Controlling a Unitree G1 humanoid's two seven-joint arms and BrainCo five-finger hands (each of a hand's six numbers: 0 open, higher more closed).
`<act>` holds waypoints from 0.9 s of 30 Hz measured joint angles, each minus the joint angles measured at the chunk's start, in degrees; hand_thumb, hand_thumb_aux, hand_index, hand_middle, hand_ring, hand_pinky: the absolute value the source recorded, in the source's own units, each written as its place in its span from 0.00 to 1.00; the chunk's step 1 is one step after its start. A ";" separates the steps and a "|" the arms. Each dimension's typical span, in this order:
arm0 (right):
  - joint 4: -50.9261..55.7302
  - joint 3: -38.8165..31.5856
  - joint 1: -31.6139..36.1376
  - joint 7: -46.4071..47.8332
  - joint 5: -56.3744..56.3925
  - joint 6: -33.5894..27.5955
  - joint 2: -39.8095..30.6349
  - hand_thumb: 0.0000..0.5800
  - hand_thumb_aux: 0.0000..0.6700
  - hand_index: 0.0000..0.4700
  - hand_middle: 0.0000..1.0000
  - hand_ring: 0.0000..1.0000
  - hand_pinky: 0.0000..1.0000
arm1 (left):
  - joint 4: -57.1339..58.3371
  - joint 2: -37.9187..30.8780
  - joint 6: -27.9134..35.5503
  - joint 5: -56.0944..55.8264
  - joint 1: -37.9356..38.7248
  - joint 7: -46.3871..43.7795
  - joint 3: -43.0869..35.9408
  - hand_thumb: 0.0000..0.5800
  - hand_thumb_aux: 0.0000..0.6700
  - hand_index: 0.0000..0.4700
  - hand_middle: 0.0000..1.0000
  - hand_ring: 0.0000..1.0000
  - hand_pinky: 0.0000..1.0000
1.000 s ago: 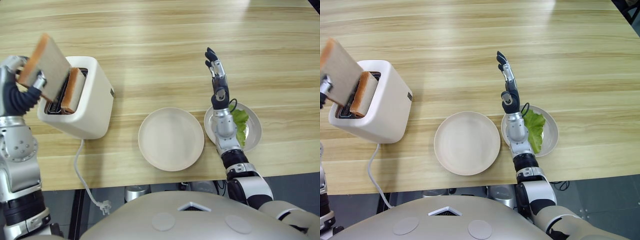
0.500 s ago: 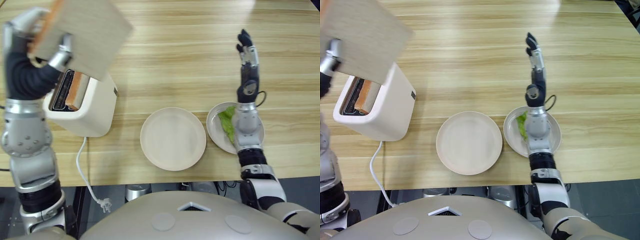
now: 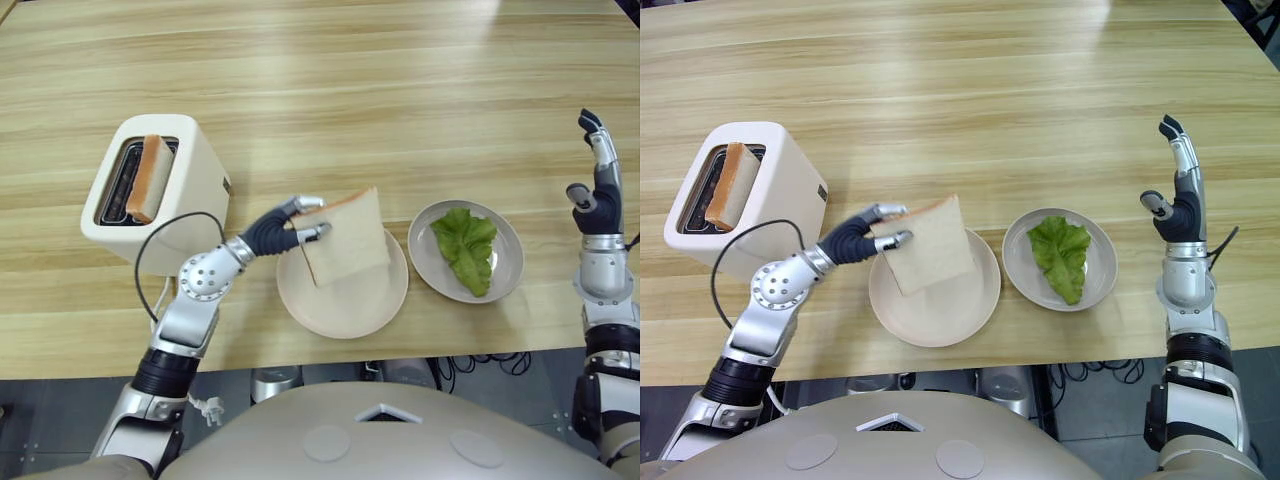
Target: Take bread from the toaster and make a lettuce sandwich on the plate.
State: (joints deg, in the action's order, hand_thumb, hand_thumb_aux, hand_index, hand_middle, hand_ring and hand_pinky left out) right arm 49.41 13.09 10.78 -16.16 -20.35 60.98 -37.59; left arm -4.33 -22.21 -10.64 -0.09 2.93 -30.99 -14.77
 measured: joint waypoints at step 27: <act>15.41 -10.82 4.03 -13.98 -7.62 -0.92 -2.04 0.00 0.00 0.00 0.00 0.00 0.00 | 8.79 -2.35 -7.67 18.49 -5.67 4.75 -4.82 0.00 0.00 0.00 1.00 1.00 1.00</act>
State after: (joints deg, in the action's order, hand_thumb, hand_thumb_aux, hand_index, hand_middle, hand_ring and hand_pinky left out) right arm 64.82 2.27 14.81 -30.14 -27.97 60.06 -39.63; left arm 4.46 -24.56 -18.30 18.39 -2.73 -26.24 -19.59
